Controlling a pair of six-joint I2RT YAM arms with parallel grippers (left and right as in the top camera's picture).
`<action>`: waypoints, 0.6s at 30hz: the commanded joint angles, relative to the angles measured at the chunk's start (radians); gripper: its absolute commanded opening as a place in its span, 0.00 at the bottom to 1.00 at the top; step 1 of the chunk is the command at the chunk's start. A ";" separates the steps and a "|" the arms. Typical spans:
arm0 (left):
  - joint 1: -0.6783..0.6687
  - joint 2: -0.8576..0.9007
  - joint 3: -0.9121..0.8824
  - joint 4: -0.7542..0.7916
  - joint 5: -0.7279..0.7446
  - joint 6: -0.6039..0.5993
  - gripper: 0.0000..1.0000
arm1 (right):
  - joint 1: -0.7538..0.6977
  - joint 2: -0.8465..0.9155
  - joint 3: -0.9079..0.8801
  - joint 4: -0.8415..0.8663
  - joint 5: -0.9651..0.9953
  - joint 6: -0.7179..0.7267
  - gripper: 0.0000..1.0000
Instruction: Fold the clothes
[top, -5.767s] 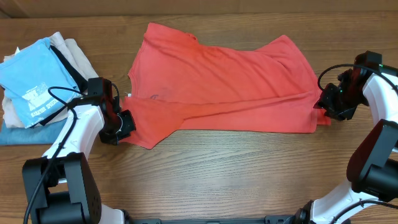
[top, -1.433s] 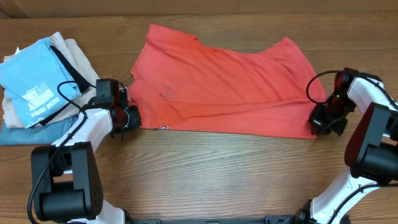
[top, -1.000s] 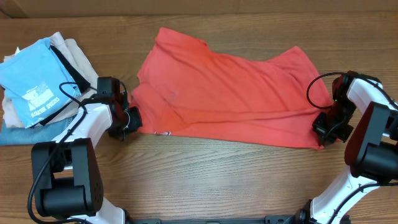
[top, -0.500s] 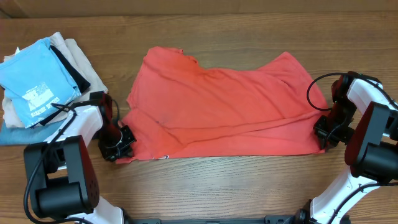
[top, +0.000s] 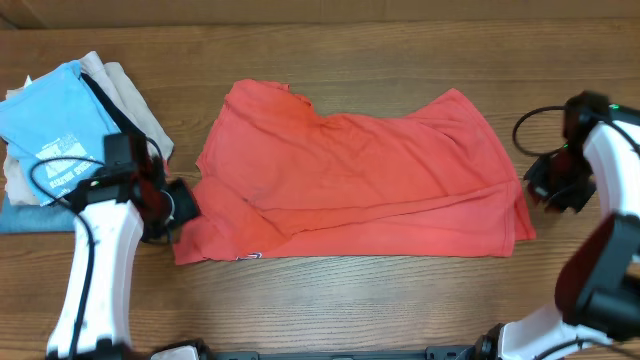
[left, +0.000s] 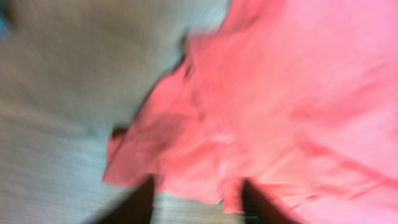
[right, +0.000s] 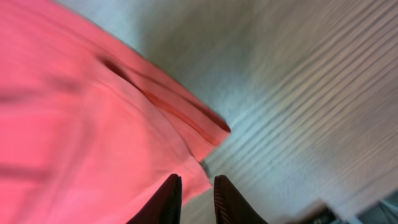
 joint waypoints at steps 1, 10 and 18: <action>0.006 -0.064 0.050 0.012 0.047 0.084 0.62 | -0.004 -0.081 0.050 0.020 -0.002 -0.003 0.22; -0.046 -0.046 0.130 0.098 0.130 0.130 0.56 | -0.004 -0.109 0.051 0.061 -0.203 -0.136 0.23; -0.142 0.268 0.538 0.031 0.128 0.207 0.67 | -0.004 -0.109 0.051 0.058 -0.238 -0.158 0.24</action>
